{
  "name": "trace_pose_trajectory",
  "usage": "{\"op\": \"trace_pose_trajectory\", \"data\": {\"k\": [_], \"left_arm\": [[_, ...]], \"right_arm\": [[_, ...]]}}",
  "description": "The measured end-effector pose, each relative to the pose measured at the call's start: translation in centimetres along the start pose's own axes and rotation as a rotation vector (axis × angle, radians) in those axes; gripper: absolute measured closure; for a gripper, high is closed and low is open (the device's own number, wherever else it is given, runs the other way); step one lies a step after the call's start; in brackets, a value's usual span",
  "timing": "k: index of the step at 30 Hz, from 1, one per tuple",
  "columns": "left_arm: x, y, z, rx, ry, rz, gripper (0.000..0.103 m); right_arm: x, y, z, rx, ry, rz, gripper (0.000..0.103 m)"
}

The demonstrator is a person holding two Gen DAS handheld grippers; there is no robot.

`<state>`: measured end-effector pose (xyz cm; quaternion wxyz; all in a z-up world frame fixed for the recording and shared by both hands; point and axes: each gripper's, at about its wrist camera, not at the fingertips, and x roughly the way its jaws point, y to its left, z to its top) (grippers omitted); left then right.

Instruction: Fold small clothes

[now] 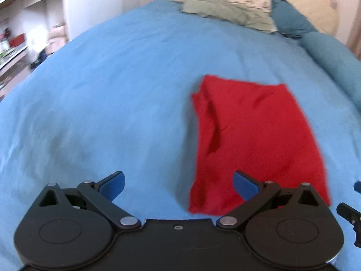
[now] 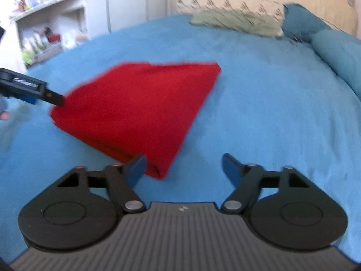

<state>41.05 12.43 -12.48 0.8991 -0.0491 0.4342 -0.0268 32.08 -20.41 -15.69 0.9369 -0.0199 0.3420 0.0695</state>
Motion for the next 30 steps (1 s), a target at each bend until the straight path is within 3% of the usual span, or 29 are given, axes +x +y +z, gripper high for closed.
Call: {"op": "trace_pose_trajectory", "data": {"k": [5,11,15,19,22,24,26,30], "left_arm": [[0.4,1.6,4.9,-0.051,0.031,-0.1,0.0],[5.2,1.7,8.5,-0.093,0.162,-0.185,0.001],[8.7,1.7,8.2,-0.182,0.219,-0.257,0.01],[10.9,1.3,7.3,-0.248,0.248,-0.302,0.011],[11.5,0.8,7.1,-0.235,0.226,-0.313,0.013],[11.7,0.7,7.0,-0.23,0.215,-0.317,0.025],[11.9,0.6,6.9,-0.237,0.204,-0.327,0.052],[11.3,0.0,6.8,-0.243,0.182,-0.314,0.071]], "right_arm": [[-0.2,-2.0,4.8,0.066,-0.007,0.041,0.0],[4.9,-5.8,9.4,0.299,0.138,0.081,0.0],[8.5,-7.4,9.6,0.434,0.208,0.122,0.0],[11.0,-7.4,8.0,0.514,0.225,0.139,0.0],[12.9,-6.8,7.3,0.525,0.257,0.17,0.012],[13.9,-6.5,6.9,0.544,0.264,0.186,0.017],[14.6,-6.4,6.5,0.593,0.258,0.195,0.027],[13.9,-4.9,7.0,0.537,0.212,0.156,0.054]]}}
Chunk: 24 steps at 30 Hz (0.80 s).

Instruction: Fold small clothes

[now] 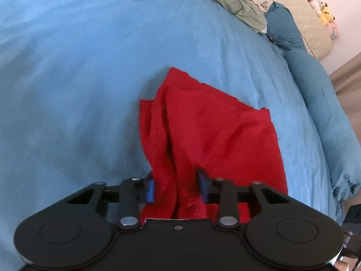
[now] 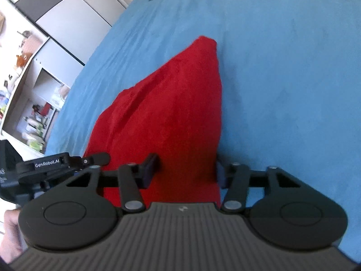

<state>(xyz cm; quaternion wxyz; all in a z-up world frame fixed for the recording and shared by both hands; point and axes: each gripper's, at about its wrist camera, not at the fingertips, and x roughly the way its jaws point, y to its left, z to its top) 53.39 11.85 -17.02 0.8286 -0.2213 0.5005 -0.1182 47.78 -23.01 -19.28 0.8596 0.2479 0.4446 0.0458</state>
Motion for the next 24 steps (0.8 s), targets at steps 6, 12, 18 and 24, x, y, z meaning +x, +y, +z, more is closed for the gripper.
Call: {"op": "trace_pose_trajectory", "data": {"k": [6,12,18,24], "left_arm": [[-3.0,-3.0,-1.0,0.063,-0.038,0.042,0.077],[-8.9,-6.7,-6.0,0.114,-0.079,0.008,0.077],[-11.5,-9.9,-14.8,0.161,-0.085,-0.06,0.077],[-8.4,-10.9,-20.4,0.222,-0.056,-0.004,0.076]], "right_arm": [[-3.8,2.5,0.1,-0.09,-0.064,0.012,0.065],[-12.1,3.1,-2.1,-0.164,-0.106,0.039,0.065],[-20.1,0.1,-8.3,-0.166,-0.147,0.018,0.065],[-19.6,-5.2,-13.9,-0.082,-0.111,-0.027,0.065]]}}
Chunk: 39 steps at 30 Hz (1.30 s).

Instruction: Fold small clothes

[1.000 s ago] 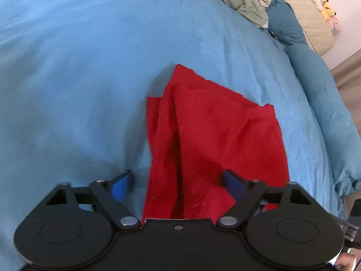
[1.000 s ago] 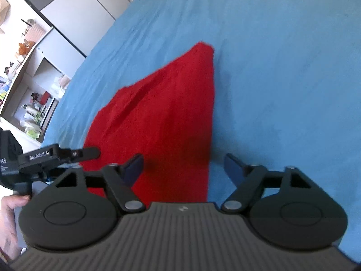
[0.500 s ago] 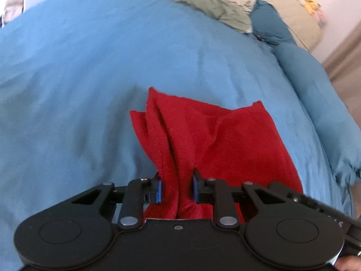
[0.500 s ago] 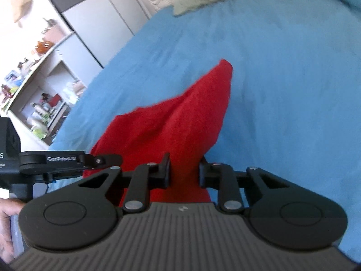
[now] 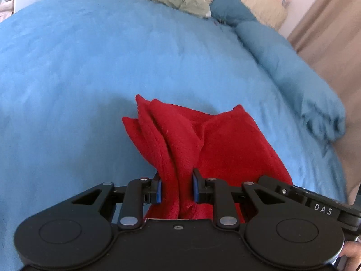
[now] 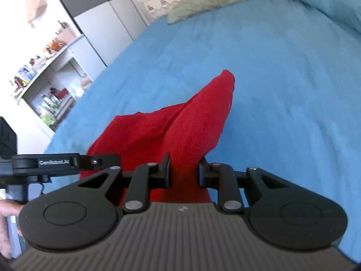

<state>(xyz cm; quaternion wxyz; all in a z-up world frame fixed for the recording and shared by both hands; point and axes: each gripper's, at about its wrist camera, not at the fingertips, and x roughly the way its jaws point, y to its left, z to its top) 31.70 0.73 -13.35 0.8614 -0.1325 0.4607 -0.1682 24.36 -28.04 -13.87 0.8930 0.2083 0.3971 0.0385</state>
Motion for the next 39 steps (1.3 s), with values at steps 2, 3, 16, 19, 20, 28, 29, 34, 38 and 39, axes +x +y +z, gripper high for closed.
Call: {"op": "trace_pose_trajectory", "data": {"k": [2,3,16,19,20,28,29,34,38,39], "left_arm": [[0.8,0.1,-0.8,0.006,0.004,0.038,0.073],[0.9,0.5,-1.2,0.005,-0.001,0.033,0.072],[-1.6,0.3,-2.0,0.054,-0.085,0.153,0.032],[-4.6,0.1,-1.7,0.039,-0.133,0.151,0.031],[-5.9,-0.2,-1.6,0.042,-0.149,0.161,0.031],[-19.3,-5.2,-3.9,0.17,-0.348,0.269,0.0],[-20.7,-5.7,-4.5,0.175,-0.354,0.282,0.0],[-25.1,-7.4,-8.1,0.152,-0.331,0.307,0.0],[-26.9,-8.9,-11.6,0.168,-0.31,0.337,0.0],[-27.1,-9.3,-12.4,0.175,-0.309,0.344,0.0]], "right_arm": [[0.4,-1.3,-1.6,0.022,-0.008,-0.017,0.065],[0.6,-1.8,-2.2,0.033,-0.02,-0.018,0.063],[-2.3,-1.2,-2.3,-0.049,-0.116,-0.097,0.017],[-5.2,0.1,-1.8,-0.112,-0.157,-0.147,0.013],[-6.6,0.7,-1.6,-0.132,-0.17,-0.157,0.011],[-18.0,6.5,-1.4,-0.225,-0.248,-0.245,0.0],[-19.4,7.2,-1.6,-0.218,-0.25,-0.267,0.0],[-24.7,9.9,-3.8,-0.185,-0.239,-0.335,0.0],[-27.3,11.2,-6.8,-0.189,-0.196,-0.382,0.0],[-27.8,11.4,-7.6,-0.19,-0.183,-0.388,0.0]]}}
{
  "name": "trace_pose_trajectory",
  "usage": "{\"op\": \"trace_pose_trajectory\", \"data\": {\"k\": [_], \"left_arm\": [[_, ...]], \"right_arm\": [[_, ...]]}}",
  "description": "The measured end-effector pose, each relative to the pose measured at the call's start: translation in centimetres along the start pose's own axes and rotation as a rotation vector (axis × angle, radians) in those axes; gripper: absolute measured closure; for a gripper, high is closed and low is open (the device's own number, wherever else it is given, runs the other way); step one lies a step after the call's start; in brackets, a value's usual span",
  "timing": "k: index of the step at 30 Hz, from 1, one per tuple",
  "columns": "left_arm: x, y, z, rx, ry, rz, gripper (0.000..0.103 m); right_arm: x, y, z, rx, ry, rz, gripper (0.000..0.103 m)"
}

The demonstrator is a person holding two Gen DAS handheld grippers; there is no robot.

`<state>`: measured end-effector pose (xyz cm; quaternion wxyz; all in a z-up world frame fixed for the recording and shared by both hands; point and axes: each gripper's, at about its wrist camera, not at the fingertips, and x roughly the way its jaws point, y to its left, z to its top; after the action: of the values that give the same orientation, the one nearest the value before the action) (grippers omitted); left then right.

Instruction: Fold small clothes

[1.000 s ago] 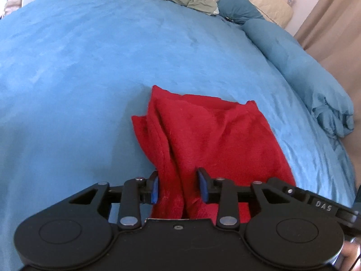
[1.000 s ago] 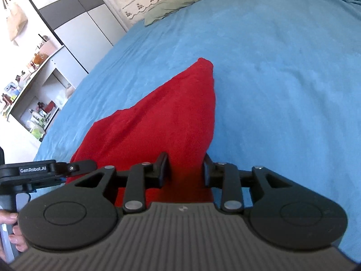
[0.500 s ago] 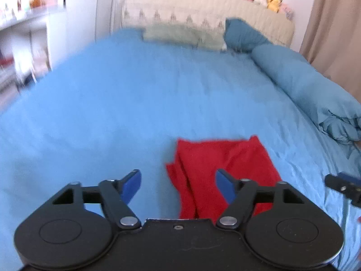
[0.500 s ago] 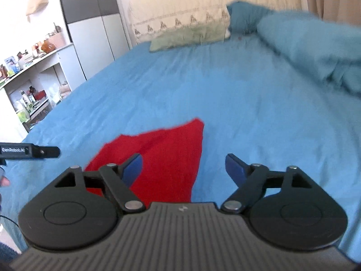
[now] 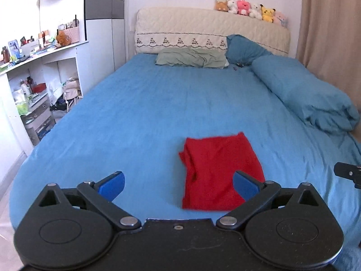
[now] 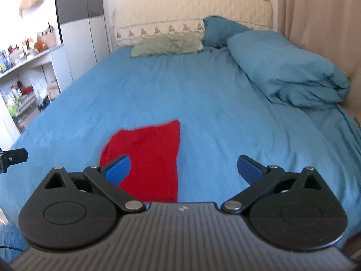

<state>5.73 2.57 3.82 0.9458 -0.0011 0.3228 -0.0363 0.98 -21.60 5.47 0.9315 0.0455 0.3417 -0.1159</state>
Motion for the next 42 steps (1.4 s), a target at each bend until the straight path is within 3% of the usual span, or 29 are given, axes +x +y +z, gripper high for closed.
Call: {"op": "trace_pose_trajectory", "data": {"k": [4,13,28,42], "left_arm": [[-1.8,-0.8,-3.0,0.024,0.002,0.037,0.0],[-3.1,-1.8,-6.8,0.081,0.04,0.034,0.0],[-4.4,-3.3,-6.3,0.139,-0.042,0.049,0.0],[-4.8,-3.6,-6.4,0.158,-0.057,0.051,0.0]], "right_arm": [[-1.8,0.6,-2.8,-0.026,0.05,-0.033,0.0],[-3.1,2.3,-7.2,-0.053,0.129,-0.026,0.0],[-3.9,1.3,-7.3,-0.016,0.114,-0.05,0.0],[-4.1,1.3,-7.4,-0.008,0.107,-0.051,0.0]]}}
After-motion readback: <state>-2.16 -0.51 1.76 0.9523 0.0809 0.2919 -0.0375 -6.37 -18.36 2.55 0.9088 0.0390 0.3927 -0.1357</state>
